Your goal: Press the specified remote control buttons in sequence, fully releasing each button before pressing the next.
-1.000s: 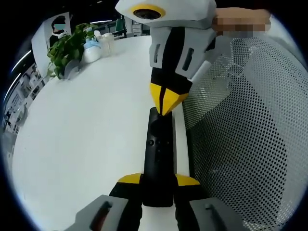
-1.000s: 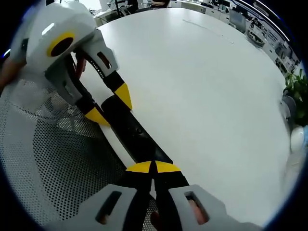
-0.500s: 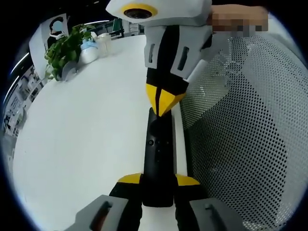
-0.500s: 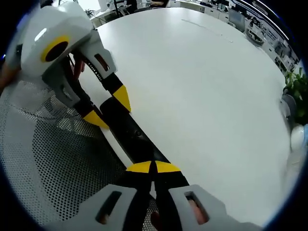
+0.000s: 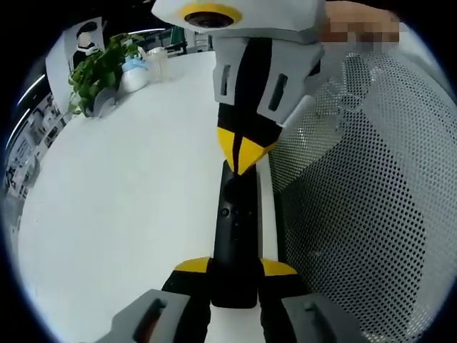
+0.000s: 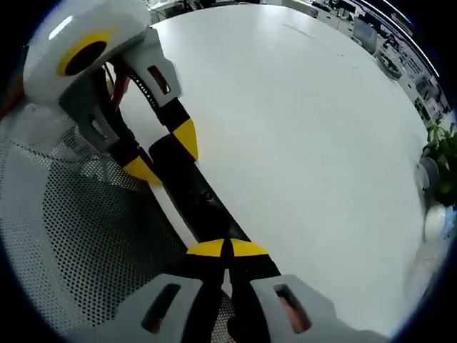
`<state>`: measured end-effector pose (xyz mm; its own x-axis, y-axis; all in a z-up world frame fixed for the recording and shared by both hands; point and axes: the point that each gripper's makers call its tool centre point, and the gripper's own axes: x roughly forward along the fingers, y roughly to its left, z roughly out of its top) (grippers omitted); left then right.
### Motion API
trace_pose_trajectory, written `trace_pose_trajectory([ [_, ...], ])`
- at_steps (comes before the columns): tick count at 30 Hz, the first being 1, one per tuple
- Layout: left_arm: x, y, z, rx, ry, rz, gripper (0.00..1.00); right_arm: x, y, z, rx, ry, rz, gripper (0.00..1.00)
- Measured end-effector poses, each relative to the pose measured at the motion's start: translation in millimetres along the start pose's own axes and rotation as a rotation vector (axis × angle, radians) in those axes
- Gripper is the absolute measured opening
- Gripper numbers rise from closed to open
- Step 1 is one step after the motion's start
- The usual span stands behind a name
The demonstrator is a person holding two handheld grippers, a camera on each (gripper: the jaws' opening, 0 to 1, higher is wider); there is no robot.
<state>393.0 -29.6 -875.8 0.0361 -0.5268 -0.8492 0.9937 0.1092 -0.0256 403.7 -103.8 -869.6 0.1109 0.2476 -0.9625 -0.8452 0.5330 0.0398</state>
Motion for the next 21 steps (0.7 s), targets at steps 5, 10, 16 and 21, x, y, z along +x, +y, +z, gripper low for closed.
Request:
trace_pose_trajectory([
  [5,-0.1,0.1,0.2,-0.015,-0.008,-0.004,0.24,-0.8,-0.1,-1.3,0.071,-0.003,-0.031,0.00],
  [10,0.2,-0.2,0.4,-0.017,-0.010,-0.004,0.24,-1.2,1.8,-1.9,0.024,-0.026,-0.062,0.00],
  [16,0.2,0.1,0.8,-0.029,-0.011,-0.007,0.24,-1.5,-0.1,-1.3,0.034,-0.032,-0.063,0.00],
  [21,0.2,0.1,0.7,-0.032,-0.016,-0.007,0.24,-2.4,-1.3,-1.7,0.087,-0.054,-0.035,0.00],
])
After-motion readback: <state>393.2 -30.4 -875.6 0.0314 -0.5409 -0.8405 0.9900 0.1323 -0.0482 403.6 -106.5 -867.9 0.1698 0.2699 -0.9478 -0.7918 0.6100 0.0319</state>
